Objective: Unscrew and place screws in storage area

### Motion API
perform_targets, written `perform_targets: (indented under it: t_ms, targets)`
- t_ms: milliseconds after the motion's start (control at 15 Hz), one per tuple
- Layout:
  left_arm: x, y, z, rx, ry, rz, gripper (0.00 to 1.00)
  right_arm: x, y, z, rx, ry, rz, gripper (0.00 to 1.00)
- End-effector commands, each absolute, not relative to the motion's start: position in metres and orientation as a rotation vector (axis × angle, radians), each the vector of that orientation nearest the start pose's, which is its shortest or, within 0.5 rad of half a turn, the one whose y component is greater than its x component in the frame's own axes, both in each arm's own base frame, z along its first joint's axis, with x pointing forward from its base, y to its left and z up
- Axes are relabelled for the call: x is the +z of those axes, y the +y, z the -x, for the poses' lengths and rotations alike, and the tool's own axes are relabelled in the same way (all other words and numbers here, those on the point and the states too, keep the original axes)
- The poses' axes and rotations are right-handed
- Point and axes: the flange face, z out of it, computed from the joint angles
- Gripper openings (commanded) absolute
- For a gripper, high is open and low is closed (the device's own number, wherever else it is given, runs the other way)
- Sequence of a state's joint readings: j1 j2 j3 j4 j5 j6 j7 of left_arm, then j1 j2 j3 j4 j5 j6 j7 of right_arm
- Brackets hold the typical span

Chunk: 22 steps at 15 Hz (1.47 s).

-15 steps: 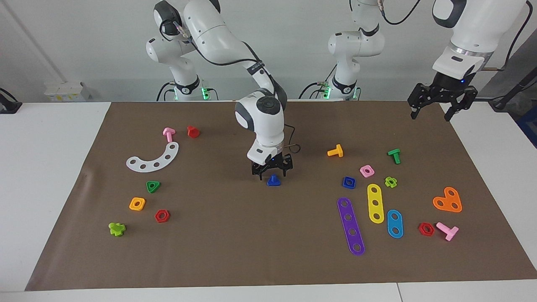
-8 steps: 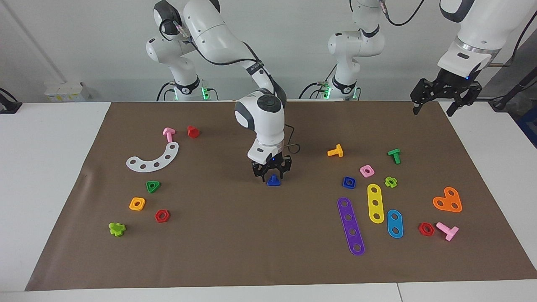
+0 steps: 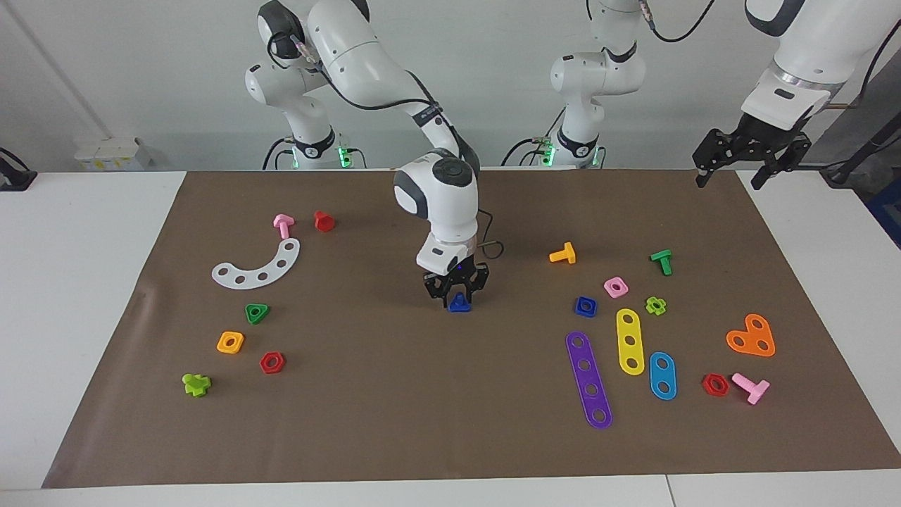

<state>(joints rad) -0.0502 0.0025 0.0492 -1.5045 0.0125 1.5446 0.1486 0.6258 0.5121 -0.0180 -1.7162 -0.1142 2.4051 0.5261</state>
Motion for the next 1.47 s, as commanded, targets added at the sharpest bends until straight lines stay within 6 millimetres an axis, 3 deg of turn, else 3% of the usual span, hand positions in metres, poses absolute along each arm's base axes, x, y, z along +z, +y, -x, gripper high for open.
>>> perform_targets:
  t_ms: [0,400,1333,1400]
  targets:
    - [0.651,0.003,-0.544,-0.034,0.170,3.112,1.00,0.312,0.390,-0.559,-0.345,-0.273,3.099,0.51]
    - [0.648,0.010,-0.541,-0.026,0.149,3.114,1.00,0.312,0.390,-0.559,-0.343,-0.259,3.100,0.44]
    - [0.648,0.010,-0.540,-0.024,0.156,3.113,1.00,0.312,0.399,-0.551,-0.331,-0.272,3.097,0.43]
    - [0.648,0.009,-0.540,-0.022,0.158,3.113,1.00,0.312,0.398,-0.552,-0.329,-0.272,3.098,0.37]
